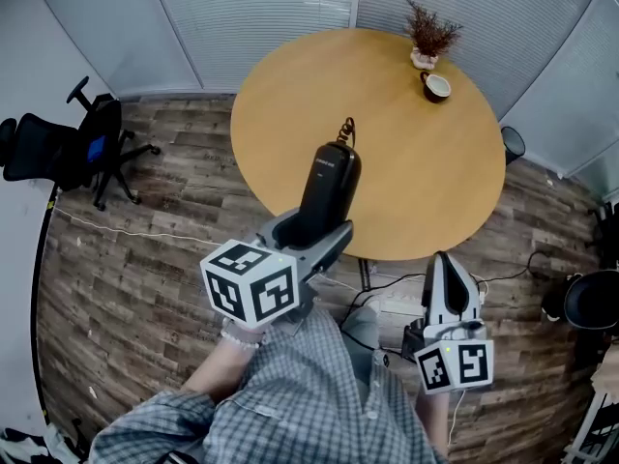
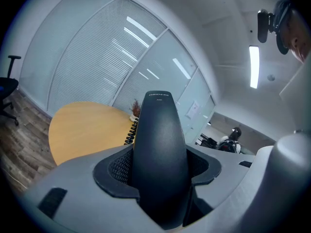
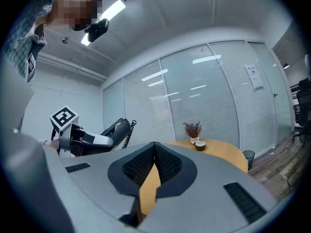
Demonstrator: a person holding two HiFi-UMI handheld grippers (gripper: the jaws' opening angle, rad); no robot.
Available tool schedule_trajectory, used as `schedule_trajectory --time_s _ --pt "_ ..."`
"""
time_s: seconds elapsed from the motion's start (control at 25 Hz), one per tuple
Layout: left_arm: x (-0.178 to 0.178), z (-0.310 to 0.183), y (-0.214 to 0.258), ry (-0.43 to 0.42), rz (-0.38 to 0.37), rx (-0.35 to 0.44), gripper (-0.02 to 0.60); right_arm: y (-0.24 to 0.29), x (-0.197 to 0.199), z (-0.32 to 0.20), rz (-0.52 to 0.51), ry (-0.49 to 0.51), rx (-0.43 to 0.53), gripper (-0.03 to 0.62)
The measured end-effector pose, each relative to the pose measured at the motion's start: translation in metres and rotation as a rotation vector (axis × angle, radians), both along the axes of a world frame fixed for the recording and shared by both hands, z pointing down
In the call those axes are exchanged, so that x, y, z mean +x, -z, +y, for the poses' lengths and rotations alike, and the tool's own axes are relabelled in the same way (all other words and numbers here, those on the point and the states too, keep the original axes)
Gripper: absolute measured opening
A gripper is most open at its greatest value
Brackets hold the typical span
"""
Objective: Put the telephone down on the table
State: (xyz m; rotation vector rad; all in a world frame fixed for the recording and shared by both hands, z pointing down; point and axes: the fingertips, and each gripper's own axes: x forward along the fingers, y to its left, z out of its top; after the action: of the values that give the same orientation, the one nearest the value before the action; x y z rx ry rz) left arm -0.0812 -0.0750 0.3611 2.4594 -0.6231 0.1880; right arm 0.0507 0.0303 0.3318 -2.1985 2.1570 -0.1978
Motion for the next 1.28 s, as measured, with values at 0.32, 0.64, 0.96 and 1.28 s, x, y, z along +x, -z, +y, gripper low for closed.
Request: schedule_trajectory --time_s 0.32,0.64,0.96,1.28 --pt "0.065 -0.024 0.001 0.053 0.001 -0.007 0.276 -0.005 0.067 -0.027 -0.009 0.059 -0.018 0.008" --pt "0.132 -0.041 0.006 0.116 -0.009 0.007 0.276 -0.004 0.136 -0.046 -0.020 0.123 -0.013 0.008" --pt "0.176 -0.051 0.003 0.161 -0.041 0.005 0.276 -0.012 0.174 -0.055 -0.037 0.195 -0.029 0.008" --pt "0.194 -0.072 -0.007 0.166 -0.076 -0.005 0.276 -0.017 0.193 -0.067 -0.036 0.196 -0.027 0.008"
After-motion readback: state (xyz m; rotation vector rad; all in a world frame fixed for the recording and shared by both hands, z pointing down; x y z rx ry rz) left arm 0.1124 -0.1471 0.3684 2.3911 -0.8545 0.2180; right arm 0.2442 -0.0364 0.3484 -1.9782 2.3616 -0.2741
